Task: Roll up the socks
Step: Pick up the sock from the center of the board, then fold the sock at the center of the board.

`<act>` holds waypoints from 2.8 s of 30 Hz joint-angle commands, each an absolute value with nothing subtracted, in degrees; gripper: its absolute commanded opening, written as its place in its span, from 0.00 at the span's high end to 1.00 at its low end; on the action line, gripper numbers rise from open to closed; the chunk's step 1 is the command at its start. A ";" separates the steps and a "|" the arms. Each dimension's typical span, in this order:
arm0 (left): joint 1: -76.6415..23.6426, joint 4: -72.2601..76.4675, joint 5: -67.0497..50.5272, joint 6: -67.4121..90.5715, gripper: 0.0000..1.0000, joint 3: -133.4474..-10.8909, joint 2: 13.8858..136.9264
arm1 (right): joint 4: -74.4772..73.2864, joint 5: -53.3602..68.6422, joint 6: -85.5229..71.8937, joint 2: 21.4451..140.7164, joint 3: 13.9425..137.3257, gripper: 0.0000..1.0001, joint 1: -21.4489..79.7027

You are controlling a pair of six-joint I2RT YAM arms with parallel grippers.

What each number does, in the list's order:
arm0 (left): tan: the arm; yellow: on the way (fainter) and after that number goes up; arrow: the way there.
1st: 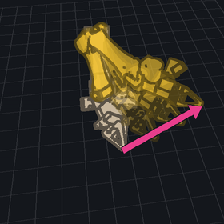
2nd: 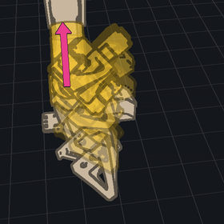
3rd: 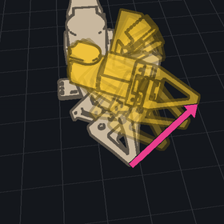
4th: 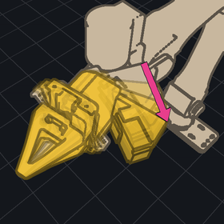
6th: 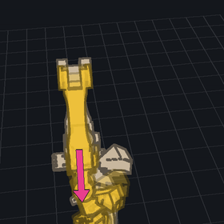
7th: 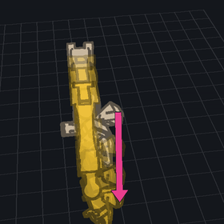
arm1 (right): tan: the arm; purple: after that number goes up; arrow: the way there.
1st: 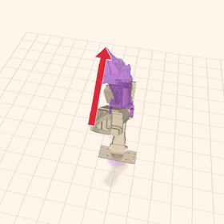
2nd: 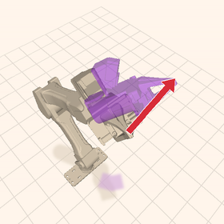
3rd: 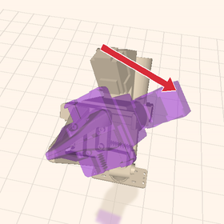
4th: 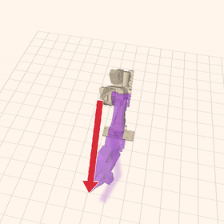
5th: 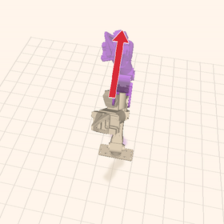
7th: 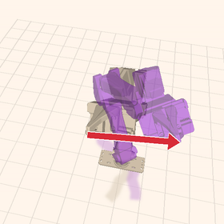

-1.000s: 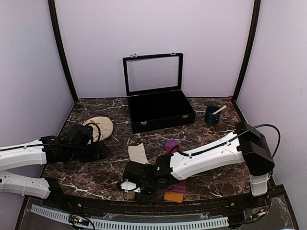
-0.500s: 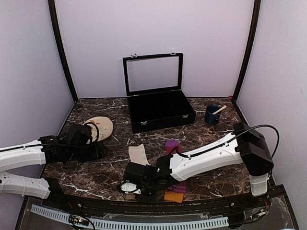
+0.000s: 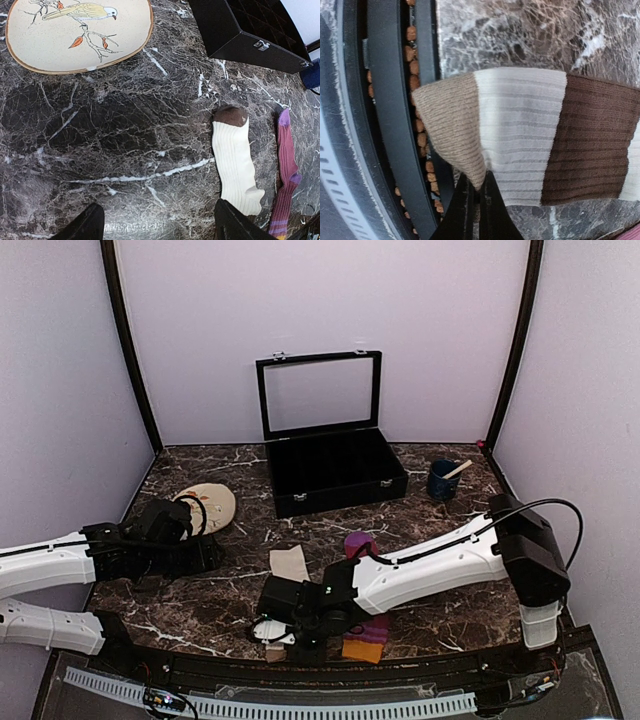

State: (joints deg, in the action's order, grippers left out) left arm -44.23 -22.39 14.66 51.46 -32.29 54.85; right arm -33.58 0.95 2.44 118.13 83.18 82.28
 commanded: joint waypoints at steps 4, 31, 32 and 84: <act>-44.03 -21.24 15.19 51.68 0.22 -32.03 54.36 | -42.63 10.40 -0.83 116.02 89.95 1.00 81.06; -43.95 -18.23 14.51 48.87 0.22 -32.18 56.07 | -56.32 16.98 -0.20 119.37 108.33 1.00 68.75; -43.97 -17.64 14.18 49.21 0.22 -32.09 56.45 | -56.95 17.00 0.58 119.50 108.81 1.00 67.84; -50.46 -4.18 7.35 46.10 0.24 -37.96 75.09 | -48.51 6.72 5.20 129.66 109.45 0.84 58.30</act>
